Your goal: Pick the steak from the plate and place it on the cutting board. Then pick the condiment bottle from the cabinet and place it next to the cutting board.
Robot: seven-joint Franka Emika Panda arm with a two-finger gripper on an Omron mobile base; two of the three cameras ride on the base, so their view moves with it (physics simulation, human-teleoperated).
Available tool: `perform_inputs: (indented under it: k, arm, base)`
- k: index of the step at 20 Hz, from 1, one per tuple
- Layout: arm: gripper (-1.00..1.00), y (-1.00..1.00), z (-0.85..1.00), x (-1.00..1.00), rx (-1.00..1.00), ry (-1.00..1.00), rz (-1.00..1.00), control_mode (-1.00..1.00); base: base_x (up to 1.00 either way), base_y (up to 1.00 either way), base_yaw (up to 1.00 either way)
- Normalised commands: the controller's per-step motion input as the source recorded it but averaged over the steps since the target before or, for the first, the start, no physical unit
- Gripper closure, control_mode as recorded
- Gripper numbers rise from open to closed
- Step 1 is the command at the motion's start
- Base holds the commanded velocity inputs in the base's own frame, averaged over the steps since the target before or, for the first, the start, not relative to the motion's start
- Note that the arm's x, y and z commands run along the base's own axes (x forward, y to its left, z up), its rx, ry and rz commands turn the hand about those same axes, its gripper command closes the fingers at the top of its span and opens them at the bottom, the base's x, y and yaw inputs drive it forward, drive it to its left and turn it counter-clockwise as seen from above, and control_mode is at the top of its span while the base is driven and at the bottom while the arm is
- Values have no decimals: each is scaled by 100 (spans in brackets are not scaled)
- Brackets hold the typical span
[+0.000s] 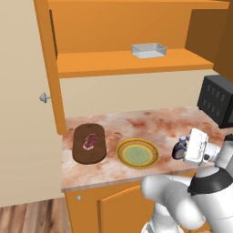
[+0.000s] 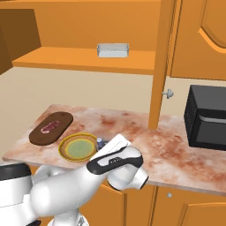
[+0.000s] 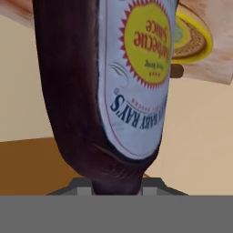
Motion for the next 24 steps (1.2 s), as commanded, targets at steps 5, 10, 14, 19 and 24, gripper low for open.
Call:
perform_inputs:
  k: [5,10,14,19,24]
  arm:
    - [100,-2,-15,6,0,1,0,-100]
    - [100,-2,-20,10,0,0,0,-100]
    - [100,-3,-16,12,1,0,0,-100]
    - [100,-7,-13,14,2,0,0,-100]
    - [100,-8,-14,17,2,0,0,-100]
  base:
    - [0,0,0]
    - [0,0,0]
    - [0,0,0]
    - [0,0,0]
    - [0,0,0]
